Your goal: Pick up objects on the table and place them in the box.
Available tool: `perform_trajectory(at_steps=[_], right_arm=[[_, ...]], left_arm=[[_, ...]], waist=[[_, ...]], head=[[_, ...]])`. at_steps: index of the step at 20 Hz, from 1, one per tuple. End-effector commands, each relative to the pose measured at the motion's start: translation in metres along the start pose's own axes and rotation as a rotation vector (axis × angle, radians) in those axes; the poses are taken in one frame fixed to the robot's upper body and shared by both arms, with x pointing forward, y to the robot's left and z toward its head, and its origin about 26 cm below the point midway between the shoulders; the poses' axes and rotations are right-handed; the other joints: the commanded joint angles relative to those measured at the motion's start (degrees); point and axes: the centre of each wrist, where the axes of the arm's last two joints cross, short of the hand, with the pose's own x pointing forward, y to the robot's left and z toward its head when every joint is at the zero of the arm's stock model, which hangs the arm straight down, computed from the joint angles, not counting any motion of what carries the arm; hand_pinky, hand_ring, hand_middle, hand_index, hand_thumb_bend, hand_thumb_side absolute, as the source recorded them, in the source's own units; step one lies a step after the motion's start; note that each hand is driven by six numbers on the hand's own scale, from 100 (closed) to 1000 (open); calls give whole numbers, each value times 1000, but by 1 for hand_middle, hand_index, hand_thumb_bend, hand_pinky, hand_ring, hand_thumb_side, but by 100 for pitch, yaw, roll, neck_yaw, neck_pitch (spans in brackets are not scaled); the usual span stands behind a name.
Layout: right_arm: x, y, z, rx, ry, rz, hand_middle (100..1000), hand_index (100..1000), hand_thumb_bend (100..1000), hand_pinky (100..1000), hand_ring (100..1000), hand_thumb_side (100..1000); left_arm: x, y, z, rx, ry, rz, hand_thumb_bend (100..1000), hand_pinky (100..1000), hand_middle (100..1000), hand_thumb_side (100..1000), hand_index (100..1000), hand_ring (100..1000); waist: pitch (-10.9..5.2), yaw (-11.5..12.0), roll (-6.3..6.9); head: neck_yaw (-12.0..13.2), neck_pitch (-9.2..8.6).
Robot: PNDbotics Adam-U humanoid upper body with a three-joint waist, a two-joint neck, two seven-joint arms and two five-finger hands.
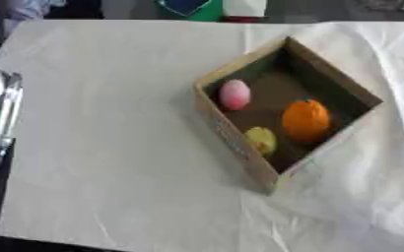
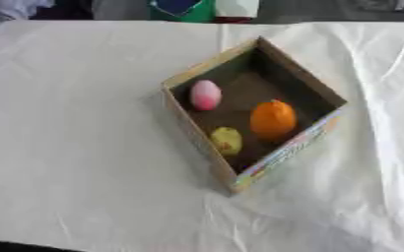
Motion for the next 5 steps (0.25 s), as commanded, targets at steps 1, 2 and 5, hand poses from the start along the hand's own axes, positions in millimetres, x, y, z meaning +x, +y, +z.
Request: perform_trajectory(at_steps=[1,2,5], right_arm=[[6,-6,-7,0,-58,24,547,727,100,729,628,512],[6,-7,-6,6,-61,28,555,735,100,729,633,527],[4,-8,-4,32,-66,28,579,763,100,724,647,558]], left_arm=[[-6,18,0,78,-58,71,100,412,626,1000,823,648],[-11,22,4,89,-57,83,100,416,625,1000,821,648],[-26,29,18,114,-44,104,100,427,629,1000,821,649]], waist=[[-114,-6,5],[-106,-28,10],[-68,-81,6]], head=[[38,82],[35,84],[26,88]])
